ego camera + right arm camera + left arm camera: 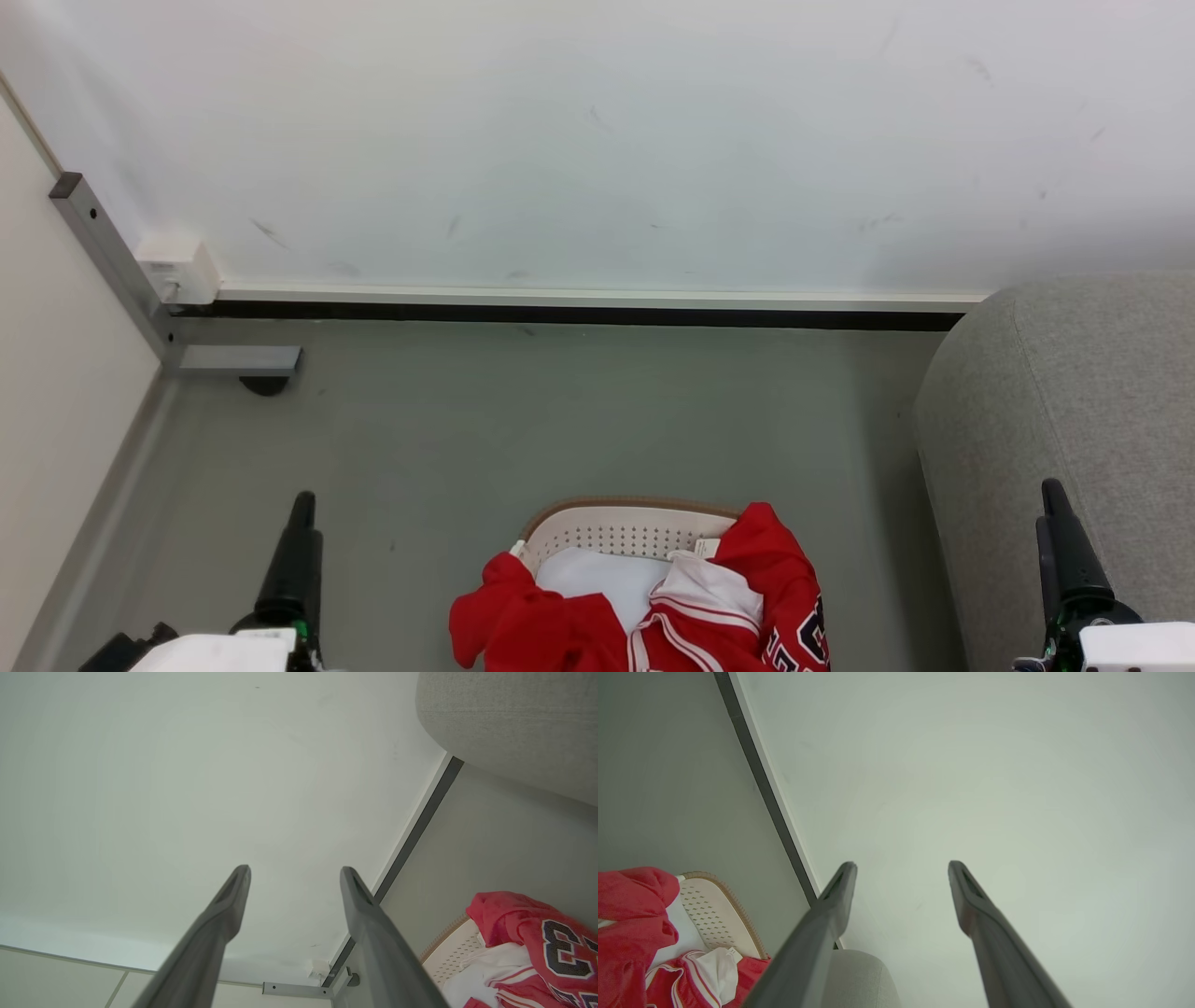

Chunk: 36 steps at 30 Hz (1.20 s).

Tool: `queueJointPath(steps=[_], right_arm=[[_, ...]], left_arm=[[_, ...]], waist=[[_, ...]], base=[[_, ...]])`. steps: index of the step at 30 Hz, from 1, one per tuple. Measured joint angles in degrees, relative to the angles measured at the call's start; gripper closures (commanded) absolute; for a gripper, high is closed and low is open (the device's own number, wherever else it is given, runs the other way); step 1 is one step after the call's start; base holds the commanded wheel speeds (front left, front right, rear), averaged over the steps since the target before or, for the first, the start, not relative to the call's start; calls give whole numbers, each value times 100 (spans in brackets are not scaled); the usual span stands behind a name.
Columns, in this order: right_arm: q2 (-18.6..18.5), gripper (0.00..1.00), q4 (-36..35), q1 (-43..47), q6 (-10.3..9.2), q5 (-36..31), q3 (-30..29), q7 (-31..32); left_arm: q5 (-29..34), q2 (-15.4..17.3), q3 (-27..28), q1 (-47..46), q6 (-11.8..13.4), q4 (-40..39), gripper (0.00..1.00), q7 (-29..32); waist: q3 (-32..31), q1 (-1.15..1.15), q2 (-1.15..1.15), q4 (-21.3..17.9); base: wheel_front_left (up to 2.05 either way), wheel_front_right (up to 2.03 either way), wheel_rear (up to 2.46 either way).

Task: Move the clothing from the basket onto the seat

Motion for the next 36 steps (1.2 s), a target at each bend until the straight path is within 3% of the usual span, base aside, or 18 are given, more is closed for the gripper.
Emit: queueJointPath(steps=[9, 10, 12, 36], right_arm=[[-45, 0, -144, 2, 0, -805, 153, -210], [-63, 0, -234, 4, 0, -1408, 256, -336], [-63, 0, -234, 4, 0, -1408, 256, -336], [-164, 0, -365, 19, 0, -3726, 688, -759]], left_arm=[[988, 0, -56, -9, -1, -74, 0, -210], [1568, 2, -100, -34, -1, -162, 0, -312], [1568, 2, -100, -34, -1, -162, 0, -312], [4367, 10, -456, -46, 97, -263, 0, -766]], waist=[[3, 0, 0, -16], [0, 0, 0, -24], [0, 0, 0, -24], [-16, 0, 0, -83]], base=[[0, 0, 0], [0, 0, 0], [0, 0, 0], [0, 0, 0]])
